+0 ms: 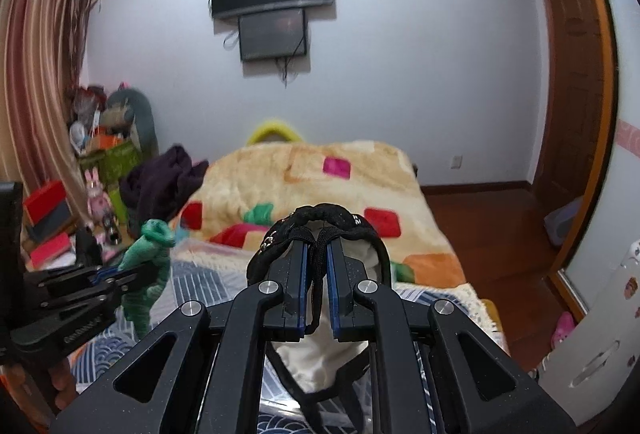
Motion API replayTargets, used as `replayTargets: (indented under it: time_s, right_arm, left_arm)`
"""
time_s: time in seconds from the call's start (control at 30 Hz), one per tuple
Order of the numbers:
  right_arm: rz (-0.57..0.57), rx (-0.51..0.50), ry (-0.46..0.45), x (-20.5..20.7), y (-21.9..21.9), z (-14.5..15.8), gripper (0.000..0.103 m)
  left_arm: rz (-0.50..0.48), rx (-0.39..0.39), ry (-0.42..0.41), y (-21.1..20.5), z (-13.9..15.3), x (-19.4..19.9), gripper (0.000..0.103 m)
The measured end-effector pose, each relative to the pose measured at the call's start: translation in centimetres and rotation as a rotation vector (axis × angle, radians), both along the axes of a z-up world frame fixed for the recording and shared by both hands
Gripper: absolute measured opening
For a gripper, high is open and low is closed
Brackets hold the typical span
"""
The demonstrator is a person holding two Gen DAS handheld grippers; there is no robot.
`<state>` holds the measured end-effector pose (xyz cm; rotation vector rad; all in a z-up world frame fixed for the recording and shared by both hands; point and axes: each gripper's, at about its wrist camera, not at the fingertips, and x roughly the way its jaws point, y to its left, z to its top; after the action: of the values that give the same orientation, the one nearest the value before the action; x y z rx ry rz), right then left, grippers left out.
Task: Organize soft objects
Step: 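Drop the glove into the box with the left tool while the right tool drops the bag in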
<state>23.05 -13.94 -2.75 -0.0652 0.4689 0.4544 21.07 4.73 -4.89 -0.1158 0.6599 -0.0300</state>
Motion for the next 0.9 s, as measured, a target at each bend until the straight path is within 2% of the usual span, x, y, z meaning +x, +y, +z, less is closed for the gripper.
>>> replayTargets:
  time_s: [0.2,0.33,0.43,0.47,0.5,0.6,0.67,0.77,0.9]
  right_arm:
    - [0.069,-0.094,0.143,1.1,1.2,-2.8,0.008]
    - [0.097,-0.155,0.182,1.1,1.6,-3.7,0.008]
    - [0.117,-0.174,0.21,0.8,1.3,-4.0,0.01]
    - [0.121,-0.177,0.214,0.6,1.1,-4.1,0.012]
    - [0.124,-0.176,0.216,0.6,1.0,-4.1,0.019]
    - [0.122,-0.168,0.193,-0.4,0.2,-3.8,0.041]
    - [0.12,-0.156,0.173,-0.8,0.2,-3.5,0.046]
    - [0.123,-0.118,0.153,-1.8,-0.7,-2.8,0.051]
    - [0.111,-0.077,0.082,-4.0,-1.7,-1.9,0.075]
  left_arm:
    - [-0.038,0.064,0.066,-1.6,-1.4,0.8,0.009]
    - [-0.054,0.064,0.108,-1.9,-2.1,1.1,0.01]
    - [-0.057,0.052,0.119,-1.9,-2.3,0.9,0.023]
    - [-0.056,0.049,0.115,-1.8,-2.3,0.8,0.031]
    - [-0.055,0.048,0.109,-1.8,-2.2,0.6,0.037]
    - [-0.054,0.058,0.083,-1.8,-1.6,-0.4,0.044]
    - [-0.057,0.055,0.064,-1.9,-1.1,-1.2,0.049]
    - [-0.054,0.054,0.013,-2.0,0.0,-3.1,0.063]
    - [-0.056,0.078,-0.053,-2.5,1.1,-5.8,0.07]
